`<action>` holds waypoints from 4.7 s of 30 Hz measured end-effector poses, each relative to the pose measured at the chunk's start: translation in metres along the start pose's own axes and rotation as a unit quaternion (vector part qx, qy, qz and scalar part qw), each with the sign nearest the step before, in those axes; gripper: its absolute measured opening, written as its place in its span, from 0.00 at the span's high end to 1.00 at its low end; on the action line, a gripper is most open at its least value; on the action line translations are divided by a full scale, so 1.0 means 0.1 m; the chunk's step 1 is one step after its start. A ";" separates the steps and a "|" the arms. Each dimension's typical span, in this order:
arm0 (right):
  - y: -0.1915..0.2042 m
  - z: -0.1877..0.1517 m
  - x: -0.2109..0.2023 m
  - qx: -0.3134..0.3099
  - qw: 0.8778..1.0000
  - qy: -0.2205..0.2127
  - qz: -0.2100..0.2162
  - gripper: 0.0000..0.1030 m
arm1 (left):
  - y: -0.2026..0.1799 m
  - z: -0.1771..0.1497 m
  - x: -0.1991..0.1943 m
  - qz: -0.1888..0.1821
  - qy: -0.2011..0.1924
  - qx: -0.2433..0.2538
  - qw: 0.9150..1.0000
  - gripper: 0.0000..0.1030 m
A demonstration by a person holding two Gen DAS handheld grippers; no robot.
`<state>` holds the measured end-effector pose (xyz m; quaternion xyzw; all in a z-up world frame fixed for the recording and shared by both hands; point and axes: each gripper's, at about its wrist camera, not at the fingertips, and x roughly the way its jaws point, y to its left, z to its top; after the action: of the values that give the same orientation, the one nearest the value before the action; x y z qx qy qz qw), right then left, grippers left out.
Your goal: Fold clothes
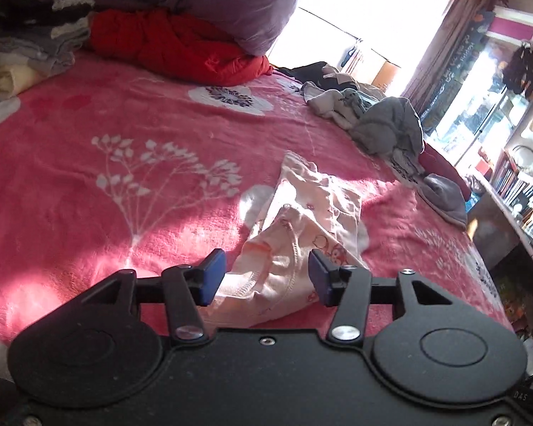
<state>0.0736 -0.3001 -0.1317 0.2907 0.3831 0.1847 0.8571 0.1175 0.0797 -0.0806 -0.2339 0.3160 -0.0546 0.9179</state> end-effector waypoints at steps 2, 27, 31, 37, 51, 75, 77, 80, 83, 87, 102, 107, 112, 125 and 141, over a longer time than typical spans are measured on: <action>0.00 -0.01 0.00 0.019 1.000 -0.003 0.005 0.13 | 0.09 -0.04 0.15 -0.010 0.007 -0.021 1.000 0.51; 0.04 0.06 0.16 0.094 0.994 -0.042 0.036 0.12 | -0.63 -0.73 0.02 -0.242 0.122 0.289 0.918 1.00; 0.01 0.13 0.20 0.112 0.991 -0.053 0.049 0.12 | -0.40 -0.48 0.04 -0.168 0.050 0.204 0.963 0.84; 0.07 0.15 0.42 0.087 0.995 -0.024 0.046 0.12 | 0.01 -0.18 0.52 -0.095 0.030 0.095 0.990 0.56; 0.30 0.21 0.51 0.020 0.999 -0.023 0.012 0.12 | -0.40 -0.49 0.40 -0.109 0.045 0.303 0.945 0.97; 0.60 0.04 0.76 -0.058 0.998 0.017 -0.013 0.29 | 0.23 -0.31 0.09 -0.080 0.042 0.154 0.984 0.50; 0.63 0.00 0.86 -0.067 0.997 0.034 -0.031 0.28 | 0.28 -0.30 0.18 -0.073 0.059 0.139 0.986 0.47; 0.66 -0.06 0.95 -0.080 0.995 0.050 -0.041 0.27 | 0.27 -0.35 0.30 -0.069 0.085 0.139 0.984 0.48; 0.74 -0.12 0.99 -0.113 0.990 0.063 -0.048 0.65 | 0.21 -0.45 0.38 -0.064 0.106 0.153 0.980 0.90; 0.74 -0.07 0.82 -0.131 0.990 0.029 -0.054 0.81 | 0.14 -0.48 0.30 -0.094 0.109 0.137 0.980 0.97; 0.27 0.23 0.35 -0.063 0.997 -0.032 -0.034 0.34 | 0.08 -0.19 0.17 -0.087 0.050 0.108 0.989 0.54; 0.19 0.55 0.56 -0.088 0.991 -0.080 -0.063 0.51 | 0.03 0.00 0.51 -0.082 0.043 0.072 0.993 0.55; 0.07 0.79 0.88 -0.089 0.991 -0.080 -0.061 0.62 | -0.02 0.23 0.78 -0.078 0.028 0.062 0.995 0.57; 0.08 1.39 1.61 -0.083 0.994 -0.057 -0.030 0.61 | -0.21 0.77 1.65 -0.064 0.005 0.130 0.989 0.66; 0.28 1.65 2.21 -0.168 0.985 -0.034 -0.026 0.62 | -0.23 0.87 2.23 -0.086 0.037 0.173 0.981 0.71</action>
<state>0.3382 -0.2183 -0.1462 0.1382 0.3247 0.2140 0.9109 0.3484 0.0390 -0.1333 -0.0960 0.3140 -0.1958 0.9240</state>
